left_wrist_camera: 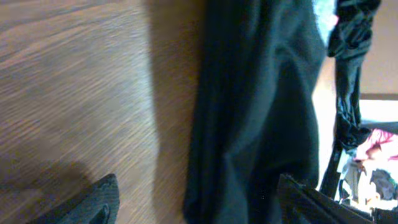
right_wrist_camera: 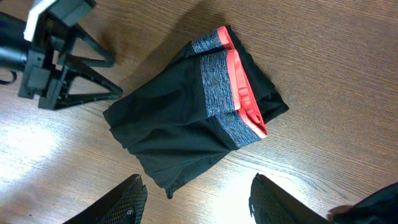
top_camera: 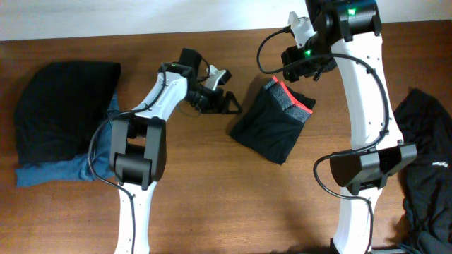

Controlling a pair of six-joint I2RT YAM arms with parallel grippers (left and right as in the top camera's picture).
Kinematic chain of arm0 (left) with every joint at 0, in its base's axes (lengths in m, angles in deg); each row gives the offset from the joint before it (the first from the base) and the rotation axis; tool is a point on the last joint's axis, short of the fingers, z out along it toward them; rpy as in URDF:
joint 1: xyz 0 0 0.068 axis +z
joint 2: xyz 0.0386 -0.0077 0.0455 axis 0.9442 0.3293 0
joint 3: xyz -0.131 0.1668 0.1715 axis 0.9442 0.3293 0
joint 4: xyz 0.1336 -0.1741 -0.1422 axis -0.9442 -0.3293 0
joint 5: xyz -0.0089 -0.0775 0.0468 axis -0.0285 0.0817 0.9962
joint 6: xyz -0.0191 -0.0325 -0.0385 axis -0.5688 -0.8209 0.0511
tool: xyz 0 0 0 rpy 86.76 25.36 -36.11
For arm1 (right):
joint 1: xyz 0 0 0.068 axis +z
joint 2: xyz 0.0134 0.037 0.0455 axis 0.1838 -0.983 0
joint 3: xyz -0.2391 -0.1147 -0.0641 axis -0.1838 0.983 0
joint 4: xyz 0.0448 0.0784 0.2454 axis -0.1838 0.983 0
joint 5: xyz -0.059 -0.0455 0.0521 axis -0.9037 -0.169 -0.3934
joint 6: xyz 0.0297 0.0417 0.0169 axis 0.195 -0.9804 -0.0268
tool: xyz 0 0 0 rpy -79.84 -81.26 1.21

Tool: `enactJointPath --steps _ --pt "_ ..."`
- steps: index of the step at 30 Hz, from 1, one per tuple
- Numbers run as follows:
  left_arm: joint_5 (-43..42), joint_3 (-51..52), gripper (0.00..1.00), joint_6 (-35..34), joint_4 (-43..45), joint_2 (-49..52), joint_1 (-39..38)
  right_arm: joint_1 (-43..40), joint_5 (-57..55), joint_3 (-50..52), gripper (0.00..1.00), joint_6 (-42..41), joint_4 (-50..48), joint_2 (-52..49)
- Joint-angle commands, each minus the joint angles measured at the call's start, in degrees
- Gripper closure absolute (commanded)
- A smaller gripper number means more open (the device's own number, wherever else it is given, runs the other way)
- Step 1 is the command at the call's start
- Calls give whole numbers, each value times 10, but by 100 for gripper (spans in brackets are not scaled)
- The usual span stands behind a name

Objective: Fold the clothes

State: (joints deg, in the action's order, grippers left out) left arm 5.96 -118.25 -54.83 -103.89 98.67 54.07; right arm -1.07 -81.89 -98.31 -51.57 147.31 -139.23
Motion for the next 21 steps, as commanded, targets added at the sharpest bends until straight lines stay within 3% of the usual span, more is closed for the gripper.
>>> enactJointPath --steps 1,7,19,21 --pt "-21 -4 17 32 17 2 -18 -3 -9 2 41 1 3 19" --pt "-6 -4 15 30 62 2 -36 -3 -8 19 41 1 3 19" --pt "27 -3 16 12 54 14 -101 -3 -9 19 42 1 3 19" --pt "27 -3 23 12 52 15 -114 -3 -9 19 42 1 3 19"
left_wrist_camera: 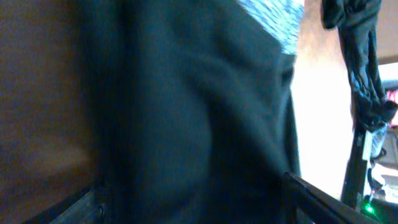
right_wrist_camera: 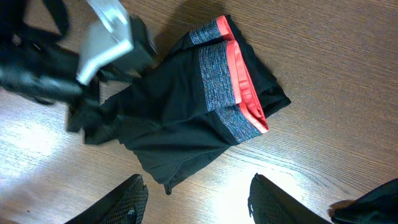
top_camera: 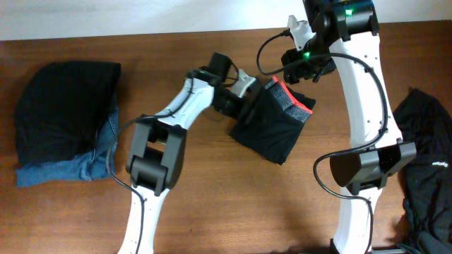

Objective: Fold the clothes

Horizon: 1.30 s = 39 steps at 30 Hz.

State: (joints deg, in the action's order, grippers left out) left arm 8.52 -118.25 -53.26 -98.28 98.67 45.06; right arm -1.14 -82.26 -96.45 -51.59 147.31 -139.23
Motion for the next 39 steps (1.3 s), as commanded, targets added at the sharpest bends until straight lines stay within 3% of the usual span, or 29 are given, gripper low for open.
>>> enactJointPath --steps 1,4,9,17,24,30,36,39 --pt "2 -3 30 -3 -4 15 -29 -2 -5 1 42 2 3 19" --pt "2 -3 64 -3 -4 15 -37 -2 -5 1 43 2 3 19" --pt "2 -3 99 -3 -4 15 -37 -2 -5 1 43 2 3 19" --pt "6 -4 100 -4 -9 13 -13 -3 -5 1 48 2 3 20" --pt "113 -4 100 -17 -67 -23 52 -17 -5 -25 49 -1 -1 28" --pt "121 -4 100 -17 -95 -57 110 -35 -2 -40 49 -12 2 31" --pt "121 2 100 -17 -113 -57 111 -35 0 -40 49 -11 3 31" --pt "122 2 95 -16 -112 -57 98 -33 40 -38 43 -10 3 31"
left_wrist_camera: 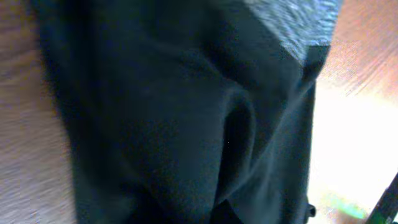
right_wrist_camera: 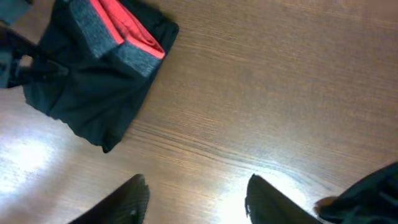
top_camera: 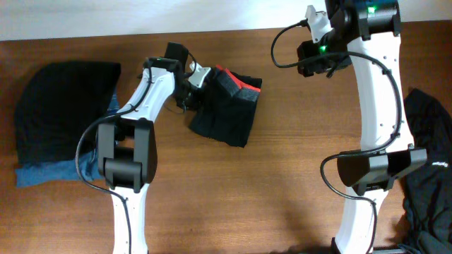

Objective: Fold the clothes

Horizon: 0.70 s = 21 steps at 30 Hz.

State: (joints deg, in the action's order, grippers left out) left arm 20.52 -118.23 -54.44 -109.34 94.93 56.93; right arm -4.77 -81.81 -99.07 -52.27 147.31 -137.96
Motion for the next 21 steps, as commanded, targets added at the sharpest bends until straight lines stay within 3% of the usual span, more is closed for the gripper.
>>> enactJointPath --steps 1,3,7,13,21 --pt "2 2 83 -4 -1 -20 -25 5 46 -9 43 -2 3 17" --pt "3 2 65 2 1 -19 -34 9 50 -1 52 -2 3 17" --pt "43 2 51 2 2 -19 -44 17 54 32 69 -5 -12 11" --pt "79 2 50 2 0 -19 -44 44 96 131 81 -4 -76 6" --pt "79 2 50 2 0 -19 -44 77 126 276 82 -7 -196 6"
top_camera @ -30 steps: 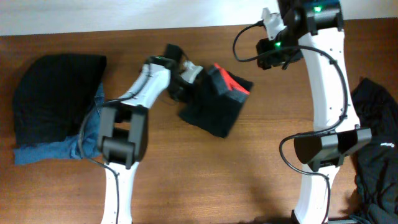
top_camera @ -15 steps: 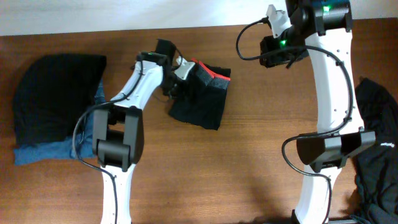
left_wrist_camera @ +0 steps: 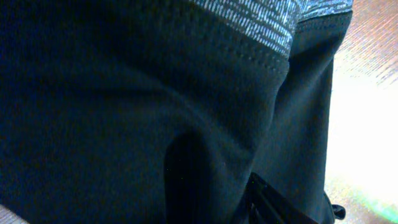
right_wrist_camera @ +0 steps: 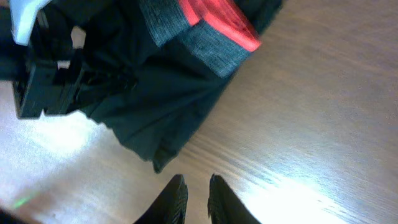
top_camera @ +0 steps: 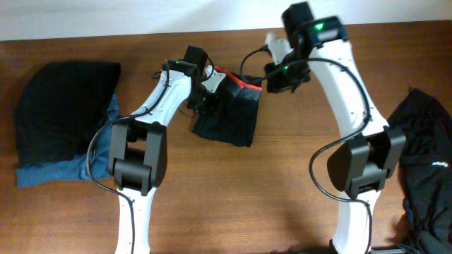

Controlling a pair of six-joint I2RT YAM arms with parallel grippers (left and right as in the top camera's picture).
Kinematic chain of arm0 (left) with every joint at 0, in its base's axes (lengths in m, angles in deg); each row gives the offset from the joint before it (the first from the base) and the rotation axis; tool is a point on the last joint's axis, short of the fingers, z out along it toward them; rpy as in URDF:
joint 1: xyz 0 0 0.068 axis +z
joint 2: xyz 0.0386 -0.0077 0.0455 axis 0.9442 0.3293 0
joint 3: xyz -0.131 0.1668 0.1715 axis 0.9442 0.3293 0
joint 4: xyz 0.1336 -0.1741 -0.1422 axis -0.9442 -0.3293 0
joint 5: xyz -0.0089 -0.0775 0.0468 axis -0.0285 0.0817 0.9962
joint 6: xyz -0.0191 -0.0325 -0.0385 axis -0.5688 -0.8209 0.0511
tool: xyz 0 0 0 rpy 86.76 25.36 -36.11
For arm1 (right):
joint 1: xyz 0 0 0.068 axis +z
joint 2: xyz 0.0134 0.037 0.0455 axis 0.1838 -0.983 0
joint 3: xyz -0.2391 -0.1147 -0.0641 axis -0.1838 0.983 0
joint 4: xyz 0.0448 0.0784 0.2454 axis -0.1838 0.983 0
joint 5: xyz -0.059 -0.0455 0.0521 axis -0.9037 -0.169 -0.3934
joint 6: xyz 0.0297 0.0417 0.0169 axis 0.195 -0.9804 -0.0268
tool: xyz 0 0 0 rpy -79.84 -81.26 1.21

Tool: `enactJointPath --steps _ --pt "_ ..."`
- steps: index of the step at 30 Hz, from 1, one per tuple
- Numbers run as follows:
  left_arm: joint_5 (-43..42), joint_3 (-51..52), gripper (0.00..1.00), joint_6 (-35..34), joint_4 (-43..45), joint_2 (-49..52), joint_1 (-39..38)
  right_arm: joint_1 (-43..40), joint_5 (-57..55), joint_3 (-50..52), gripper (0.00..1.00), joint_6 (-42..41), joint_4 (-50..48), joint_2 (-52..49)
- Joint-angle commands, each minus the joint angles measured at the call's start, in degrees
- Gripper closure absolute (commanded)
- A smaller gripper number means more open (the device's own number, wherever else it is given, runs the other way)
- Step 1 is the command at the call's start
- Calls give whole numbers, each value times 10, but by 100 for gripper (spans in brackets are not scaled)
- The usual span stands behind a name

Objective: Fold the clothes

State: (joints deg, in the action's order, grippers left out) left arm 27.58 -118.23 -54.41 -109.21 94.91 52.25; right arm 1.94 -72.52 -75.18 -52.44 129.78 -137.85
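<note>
Folded black shorts (top_camera: pixel 229 118) with a grey and red waistband (right_wrist_camera: pixel 214 25) lie on the wooden table (top_camera: pixel 282 190) at the back middle. My left gripper (top_camera: pixel 210 95) sits on their left edge. Black cloth (left_wrist_camera: pixel 124 112) fills the left wrist view, bunched into a crease. Only one of the left fingers (left_wrist_camera: pixel 270 202) shows, so the grip looks shut on the shorts. My right gripper (top_camera: pixel 272 70) hovers just past the shorts' right corner. The right gripper (right_wrist_camera: pixel 196 199) is shut on nothing, over bare wood beside the shorts' hem (right_wrist_camera: pixel 155 99).
A black garment (top_camera: pixel 67 99) lies over blue jeans (top_camera: pixel 49 173) at the table's left end. Another black garment (top_camera: pixel 424 162) hangs at the right edge. The left arm's wrist (right_wrist_camera: pixel 43 81) shows in the right wrist view.
My right gripper moved left and down toward the shorts' right corner, and its fingers went from wide open to shut. The left gripper and shorts shifted slightly right.
The shorts lay right of centre with my left gripper open on bare wood beside them and the right gripper open above. Then the left gripper reached their left edge. Later the shorts sat further left with it. Now the right gripper is shut beside them.
</note>
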Motion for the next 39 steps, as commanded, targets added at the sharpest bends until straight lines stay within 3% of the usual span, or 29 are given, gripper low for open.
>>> enactJointPath --steps 1,14,25,39 --pt "8 2 50 1 -1 -19 3 12 44 54 82 -5 -38 5" --pt "8 2 50 1 -1 -19 3 26 80 229 80 -42 -252 5" --pt "8 2 50 1 -10 -19 3 40 75 282 79 -48 -323 -5" --pt "14 0 4 1 -29 -21 12 38 74 286 79 -65 -345 -42"
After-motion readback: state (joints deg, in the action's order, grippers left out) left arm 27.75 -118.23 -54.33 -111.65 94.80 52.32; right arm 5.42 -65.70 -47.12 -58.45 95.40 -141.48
